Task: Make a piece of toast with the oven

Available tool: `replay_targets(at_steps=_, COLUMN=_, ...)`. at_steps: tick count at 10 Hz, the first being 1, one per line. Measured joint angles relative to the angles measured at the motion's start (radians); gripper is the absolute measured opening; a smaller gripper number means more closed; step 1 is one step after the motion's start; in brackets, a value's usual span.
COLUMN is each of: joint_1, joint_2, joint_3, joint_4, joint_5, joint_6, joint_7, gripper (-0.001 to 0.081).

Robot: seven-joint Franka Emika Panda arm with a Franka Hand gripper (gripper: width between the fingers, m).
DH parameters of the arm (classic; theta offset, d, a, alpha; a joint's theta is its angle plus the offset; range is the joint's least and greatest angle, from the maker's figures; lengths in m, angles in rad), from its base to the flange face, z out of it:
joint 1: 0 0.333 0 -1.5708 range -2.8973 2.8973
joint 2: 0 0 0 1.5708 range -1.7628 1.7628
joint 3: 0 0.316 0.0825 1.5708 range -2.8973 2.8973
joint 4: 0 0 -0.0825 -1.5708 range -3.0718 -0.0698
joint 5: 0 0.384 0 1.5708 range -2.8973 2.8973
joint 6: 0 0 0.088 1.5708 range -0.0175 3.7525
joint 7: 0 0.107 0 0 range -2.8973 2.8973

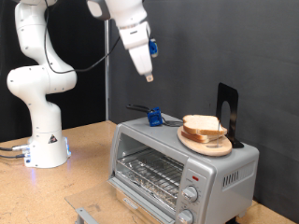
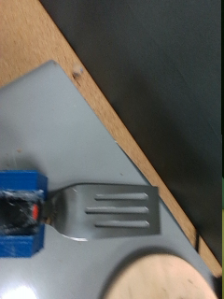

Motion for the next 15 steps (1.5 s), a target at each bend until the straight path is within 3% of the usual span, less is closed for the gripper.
replay_targets(at_steps=2, joint_1=-0.001, joint_2=-0.075, joint_3=0.030, joint_4=-0.021, joint_5=-0.015, joint_6=0.008, joint_7=0.057, gripper=0.0809)
replay_targets(at_steps=5, joint_1=-0.003, joint_2=-0.094, joint_3=0.031, joint_4=-0.030, joint_5=-0.015, joint_6=-0.010, joint_7=0.104, gripper=0.0809)
replay_targets(at_steps=9, joint_1=-0.004, joint_2=-0.090, joint_3=0.059, joint_4=-0.146, joint_5=-0.028, joint_6=0.202, joint_7=0.049, gripper=0.0809)
replay_targets(at_steps=15, joint_1=0.000, joint_2=-0.046, joint_3=0.071, joint_4=-0.254, joint_5=-0.021, joint_6=0.337, joint_7=-0.014, gripper=0.0809)
